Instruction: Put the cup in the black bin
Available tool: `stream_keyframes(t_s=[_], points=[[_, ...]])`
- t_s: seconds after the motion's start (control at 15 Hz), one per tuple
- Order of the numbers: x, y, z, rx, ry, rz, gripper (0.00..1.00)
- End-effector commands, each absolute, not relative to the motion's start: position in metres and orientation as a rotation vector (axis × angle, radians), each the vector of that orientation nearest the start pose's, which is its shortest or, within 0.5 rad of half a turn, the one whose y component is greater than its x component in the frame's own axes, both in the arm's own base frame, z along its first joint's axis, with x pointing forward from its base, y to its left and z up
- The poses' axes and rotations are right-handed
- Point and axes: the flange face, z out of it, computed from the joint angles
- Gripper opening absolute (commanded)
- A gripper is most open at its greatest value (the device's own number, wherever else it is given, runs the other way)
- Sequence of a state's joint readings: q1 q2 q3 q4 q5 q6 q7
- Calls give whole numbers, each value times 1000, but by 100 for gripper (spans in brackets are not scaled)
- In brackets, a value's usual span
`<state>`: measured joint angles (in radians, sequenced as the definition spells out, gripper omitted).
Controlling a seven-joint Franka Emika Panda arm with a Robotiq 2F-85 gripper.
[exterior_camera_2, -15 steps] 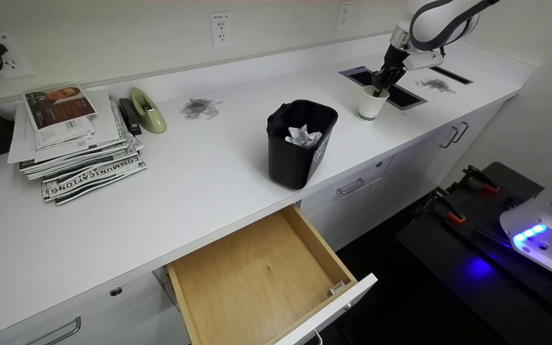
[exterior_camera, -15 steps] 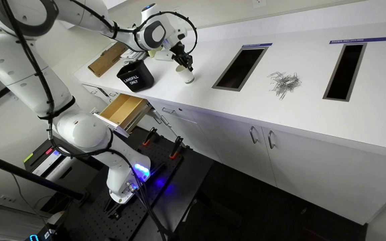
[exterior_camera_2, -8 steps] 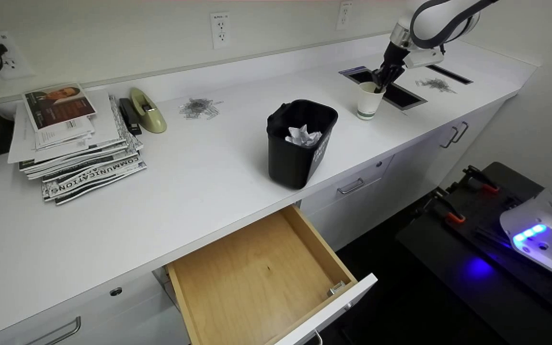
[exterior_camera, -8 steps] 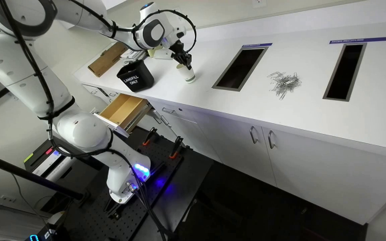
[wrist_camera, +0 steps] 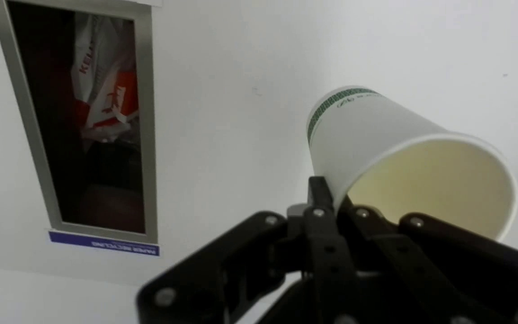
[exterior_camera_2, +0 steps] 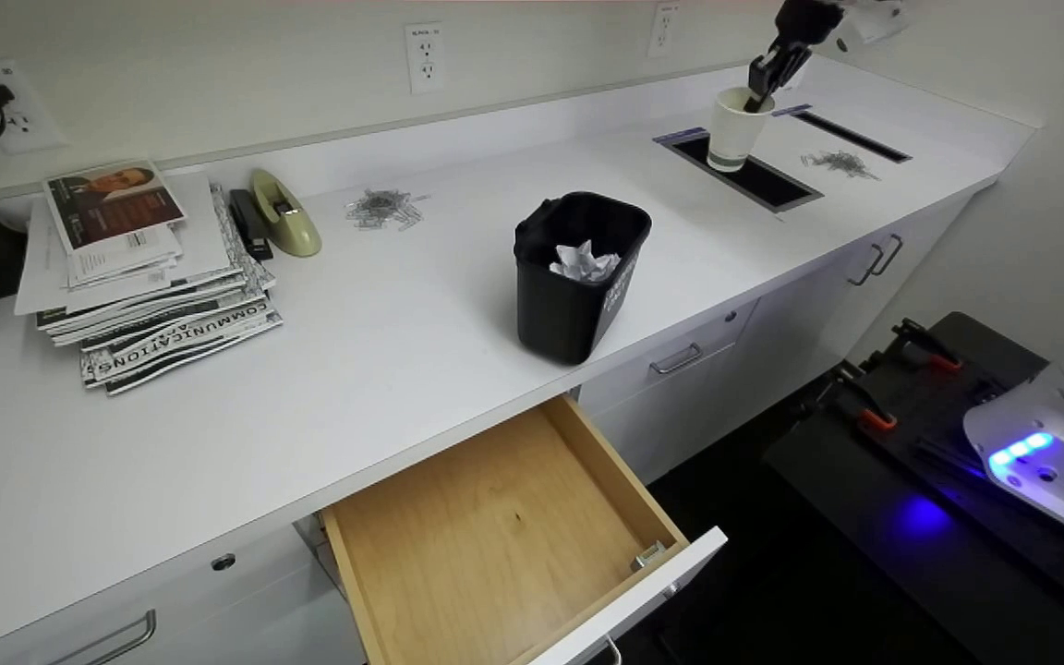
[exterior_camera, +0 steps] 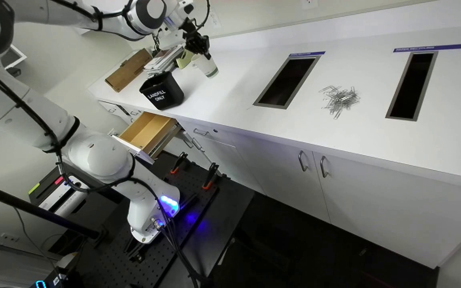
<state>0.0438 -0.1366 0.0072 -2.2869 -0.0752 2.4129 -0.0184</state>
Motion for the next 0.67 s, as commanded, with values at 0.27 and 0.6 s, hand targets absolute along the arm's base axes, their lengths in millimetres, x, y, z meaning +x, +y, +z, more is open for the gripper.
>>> stream_keyframes(t_s=[0.27, 0.6], points=[[465, 120, 515, -2846, -743, -368, 1], [445, 203, 523, -2679, -993, -374, 1]])
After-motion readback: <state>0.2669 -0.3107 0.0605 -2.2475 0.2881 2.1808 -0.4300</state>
